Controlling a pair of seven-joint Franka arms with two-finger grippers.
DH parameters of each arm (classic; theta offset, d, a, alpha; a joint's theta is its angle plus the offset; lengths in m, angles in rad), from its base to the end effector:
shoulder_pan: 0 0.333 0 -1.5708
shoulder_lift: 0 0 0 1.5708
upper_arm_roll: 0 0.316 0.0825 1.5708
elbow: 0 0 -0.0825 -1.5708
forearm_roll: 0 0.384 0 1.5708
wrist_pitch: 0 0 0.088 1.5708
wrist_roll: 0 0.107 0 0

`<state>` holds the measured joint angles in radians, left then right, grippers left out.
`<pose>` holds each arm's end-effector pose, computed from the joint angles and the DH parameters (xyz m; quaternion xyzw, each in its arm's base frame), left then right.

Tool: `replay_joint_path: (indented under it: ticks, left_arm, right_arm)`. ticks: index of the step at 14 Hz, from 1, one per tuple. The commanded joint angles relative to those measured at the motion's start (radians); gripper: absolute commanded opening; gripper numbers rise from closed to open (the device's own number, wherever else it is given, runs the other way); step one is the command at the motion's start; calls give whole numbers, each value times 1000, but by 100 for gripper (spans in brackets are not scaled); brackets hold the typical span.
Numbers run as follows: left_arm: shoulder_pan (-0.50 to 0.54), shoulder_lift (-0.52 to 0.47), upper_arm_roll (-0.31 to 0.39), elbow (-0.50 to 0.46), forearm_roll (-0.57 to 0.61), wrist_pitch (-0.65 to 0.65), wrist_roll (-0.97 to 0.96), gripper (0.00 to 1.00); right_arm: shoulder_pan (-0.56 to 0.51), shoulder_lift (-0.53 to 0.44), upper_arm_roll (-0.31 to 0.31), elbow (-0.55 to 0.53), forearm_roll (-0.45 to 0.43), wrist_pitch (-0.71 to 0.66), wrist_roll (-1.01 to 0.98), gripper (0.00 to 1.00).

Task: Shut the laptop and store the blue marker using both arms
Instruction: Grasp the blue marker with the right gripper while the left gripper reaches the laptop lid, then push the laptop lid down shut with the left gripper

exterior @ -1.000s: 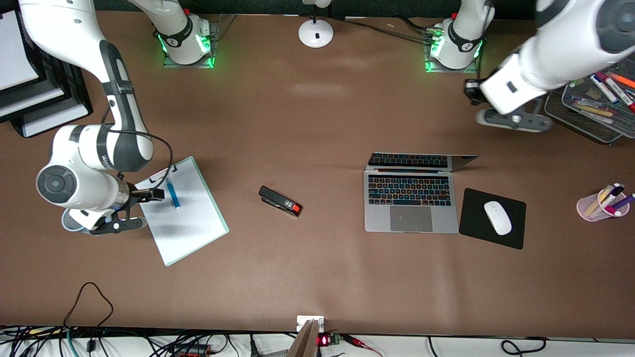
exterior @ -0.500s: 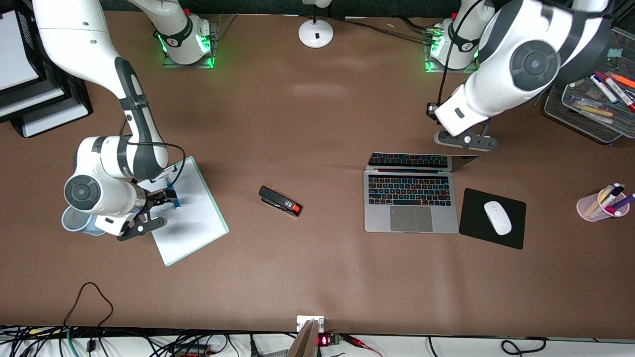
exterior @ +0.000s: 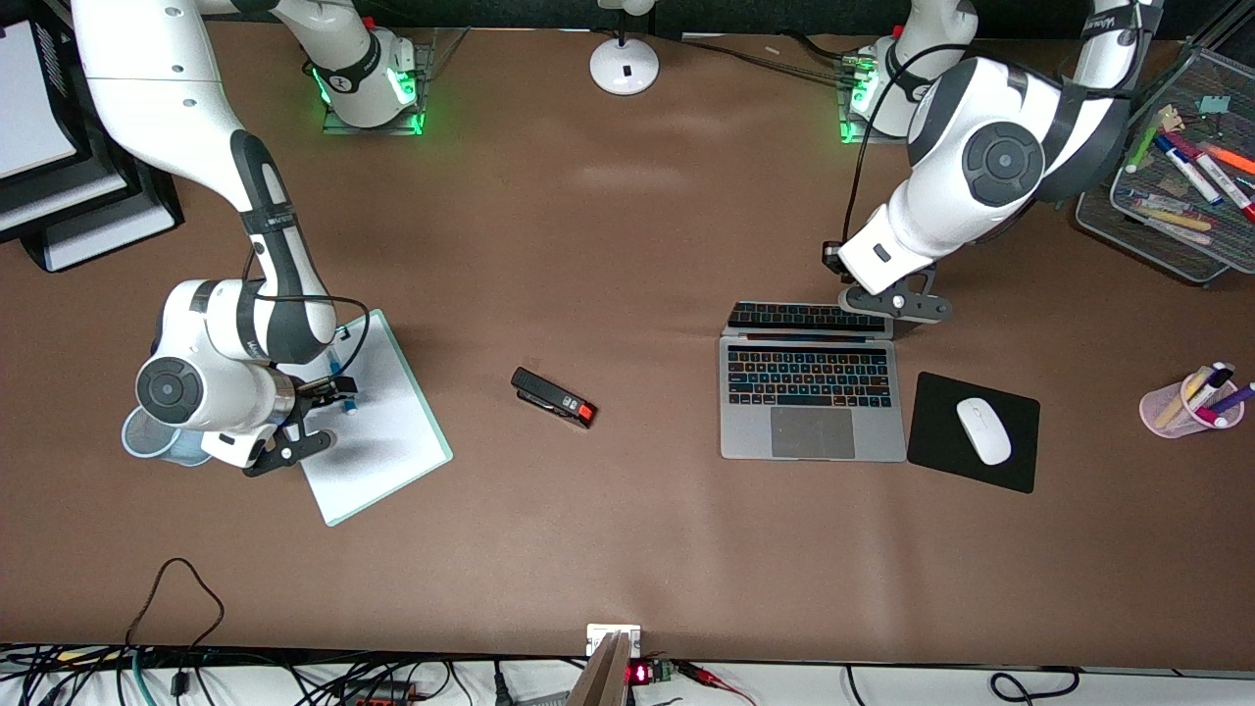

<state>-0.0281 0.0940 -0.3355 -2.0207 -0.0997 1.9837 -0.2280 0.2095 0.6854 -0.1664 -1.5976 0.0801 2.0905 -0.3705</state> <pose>0.5186 -0.2011 0.3975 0.9952 -0.0450 -0.0778 0.0388 0.6737 0.0462 0.2200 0.9763 0.1952 -0.0932 0.0061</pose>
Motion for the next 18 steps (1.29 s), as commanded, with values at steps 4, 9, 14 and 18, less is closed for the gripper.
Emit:
replay_joint_path:
  ticks: [4, 9, 14, 18]
  left_arm:
    - [17, 69, -7, 0, 55, 130, -4, 0]
    - [22, 110, -2, 14, 133, 207, -4, 0]
    - [25, 199, 19, 65, 156, 331, 13, 0]
    - [24, 298, 21, 121, 225, 406, 13, 0]
  right_arm:
    - [-7, 11, 5, -10, 17, 16, -24, 77]
    - [-9, 26, 7, -10, 18, 20, -38, 62]
    - [-7, 28, 7, -10, 20, 20, -30, 60]
    - [-5, 34, 7, -5, 41, 22, -27, 59]
